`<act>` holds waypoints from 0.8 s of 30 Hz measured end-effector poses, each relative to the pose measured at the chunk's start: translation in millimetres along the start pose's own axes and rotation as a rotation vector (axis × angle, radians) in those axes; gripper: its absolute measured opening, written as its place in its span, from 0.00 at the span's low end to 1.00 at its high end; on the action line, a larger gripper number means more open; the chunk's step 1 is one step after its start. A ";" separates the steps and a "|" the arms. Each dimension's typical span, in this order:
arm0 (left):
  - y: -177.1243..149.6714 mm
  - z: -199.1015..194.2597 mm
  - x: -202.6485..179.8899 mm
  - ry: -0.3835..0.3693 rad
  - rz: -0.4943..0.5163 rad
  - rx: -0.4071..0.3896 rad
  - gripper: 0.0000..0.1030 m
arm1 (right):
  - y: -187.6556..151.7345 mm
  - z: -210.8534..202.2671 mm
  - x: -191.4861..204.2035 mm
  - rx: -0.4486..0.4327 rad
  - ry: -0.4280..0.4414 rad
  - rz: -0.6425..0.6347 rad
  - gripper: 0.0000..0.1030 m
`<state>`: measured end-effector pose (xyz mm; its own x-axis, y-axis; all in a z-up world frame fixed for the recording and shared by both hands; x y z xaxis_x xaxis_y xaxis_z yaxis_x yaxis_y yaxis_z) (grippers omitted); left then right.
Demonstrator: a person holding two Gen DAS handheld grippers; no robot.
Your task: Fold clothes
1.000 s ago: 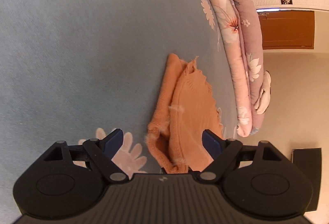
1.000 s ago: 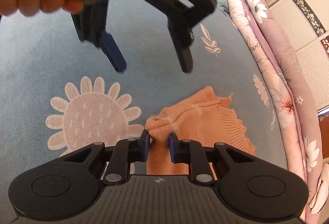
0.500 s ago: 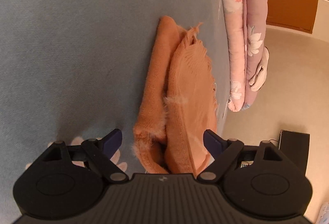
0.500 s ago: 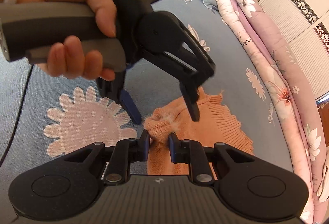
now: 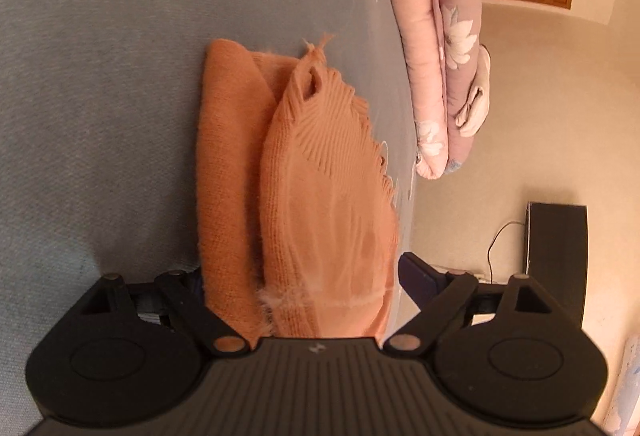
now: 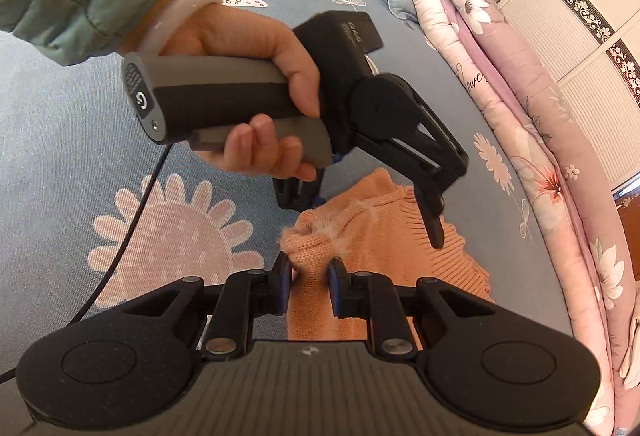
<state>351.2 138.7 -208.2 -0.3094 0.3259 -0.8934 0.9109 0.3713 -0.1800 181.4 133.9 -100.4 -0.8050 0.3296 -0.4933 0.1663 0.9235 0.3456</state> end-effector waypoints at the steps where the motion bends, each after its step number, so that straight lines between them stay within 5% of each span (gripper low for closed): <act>1: -0.5 2.1 -2.6 0.005 0.020 0.013 0.87 | -0.1 0.0 0.3 0.000 0.001 0.000 0.22; 4: -2.8 3.6 -5.6 0.028 0.067 0.043 0.85 | -1.3 0.6 1.8 -0.001 0.004 0.000 0.22; 11: -2.7 -1.7 5.5 0.113 0.064 0.031 0.37 | -2.4 5.3 6.8 -0.001 0.010 -0.006 0.22; 13: -2.6 -3.9 10.4 0.118 0.040 0.021 0.31 | -2.9 6.8 8.8 -0.001 0.012 -0.008 0.22; 24: -0.3 -1.1 16.2 0.066 -0.001 0.022 0.41 | -5.6 12.5 16.4 0.000 0.017 -0.007 0.23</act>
<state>345.6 144.8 -222.2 -0.3272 0.3827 -0.8640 0.9160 0.3530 -0.1905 174.4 136.6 -120.4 -0.8158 0.3201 -0.4816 0.1610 0.9256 0.3425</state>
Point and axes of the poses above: each gripper's, at about its wrist camera, not at the fingertips, and z roughly the way its jaws point, x to its left, y to its top, the point moved 4 cm from there along z, roughly the way its jaws point, and after that the axes turned 7 degrees about -z, right-handed, at the moved point
